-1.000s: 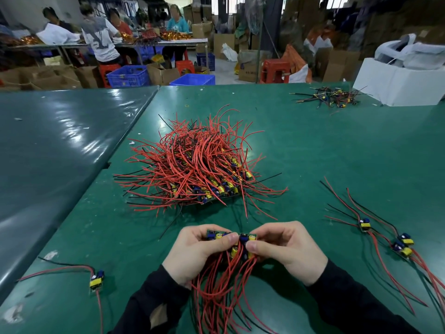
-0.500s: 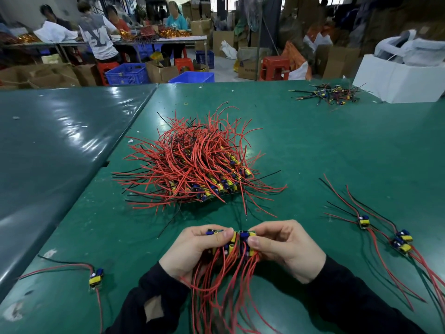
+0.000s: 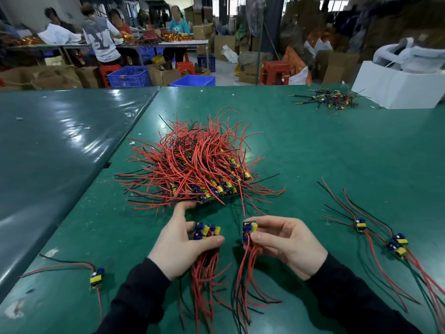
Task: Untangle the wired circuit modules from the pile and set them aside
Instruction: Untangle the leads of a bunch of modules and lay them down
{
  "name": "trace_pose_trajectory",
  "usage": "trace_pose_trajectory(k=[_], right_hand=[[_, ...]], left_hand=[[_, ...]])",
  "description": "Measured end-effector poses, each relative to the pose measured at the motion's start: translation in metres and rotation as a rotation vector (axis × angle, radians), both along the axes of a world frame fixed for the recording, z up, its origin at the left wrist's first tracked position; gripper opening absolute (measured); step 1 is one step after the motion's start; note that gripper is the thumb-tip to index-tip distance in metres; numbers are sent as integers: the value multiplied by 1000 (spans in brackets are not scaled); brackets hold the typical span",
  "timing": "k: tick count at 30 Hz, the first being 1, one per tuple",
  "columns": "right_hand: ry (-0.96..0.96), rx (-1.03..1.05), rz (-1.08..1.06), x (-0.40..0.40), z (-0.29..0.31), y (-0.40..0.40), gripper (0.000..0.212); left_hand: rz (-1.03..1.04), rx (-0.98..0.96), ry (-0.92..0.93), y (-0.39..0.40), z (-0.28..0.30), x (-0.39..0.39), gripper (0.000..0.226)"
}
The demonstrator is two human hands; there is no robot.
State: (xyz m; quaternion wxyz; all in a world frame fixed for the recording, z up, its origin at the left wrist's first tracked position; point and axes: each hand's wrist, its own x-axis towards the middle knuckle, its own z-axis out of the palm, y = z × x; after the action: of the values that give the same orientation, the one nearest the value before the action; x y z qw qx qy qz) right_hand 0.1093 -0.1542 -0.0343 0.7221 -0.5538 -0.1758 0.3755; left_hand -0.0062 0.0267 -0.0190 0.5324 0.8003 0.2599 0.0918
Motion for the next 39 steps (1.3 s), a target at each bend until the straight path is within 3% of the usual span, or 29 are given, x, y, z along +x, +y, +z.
trace_pose_trajectory(k=[3, 7, 11, 15, 18, 20, 23, 26, 31, 35, 39], right_hand=[[-67, -24, -25, 0, -1, -1, 45], [-175, -41, -21, -2, -1, -2, 33], [-335, -133, 51, -7, -2, -3, 28], [-445, -127, 115, -15, -1, -1, 39], [-368, -111, 120, -15, 0, 0, 43], [-349, -110, 157, -16, 1, -1, 32], [-504, -167, 213, -19, 1, -2, 16], [-626, -168, 214, -23, 2, -2, 31], [-783, -143, 198, -26, 9, -5, 36], [-793, -86, 239, -31, 12, -7, 41], [-750, 8, 245, -32, 14, -9, 33]], left_hand=[[-38, 208, 20, 2, -2, -1, 44], [-87, 558, 6, -5, -3, 0, 34], [-133, 577, -287, -16, 8, 2, 39], [-434, 695, -173, -29, 3, 6, 32], [-485, 630, -221, -31, -2, 7, 32], [-463, 538, -313, -31, -3, 7, 41], [-446, 482, -366, -32, -3, 7, 44], [-441, 501, -390, -32, -3, 6, 41], [-427, 532, -378, -28, -1, 5, 36], [-493, 280, -411, -31, 2, 5, 35], [-541, -3, -432, -37, 3, 4, 33]])
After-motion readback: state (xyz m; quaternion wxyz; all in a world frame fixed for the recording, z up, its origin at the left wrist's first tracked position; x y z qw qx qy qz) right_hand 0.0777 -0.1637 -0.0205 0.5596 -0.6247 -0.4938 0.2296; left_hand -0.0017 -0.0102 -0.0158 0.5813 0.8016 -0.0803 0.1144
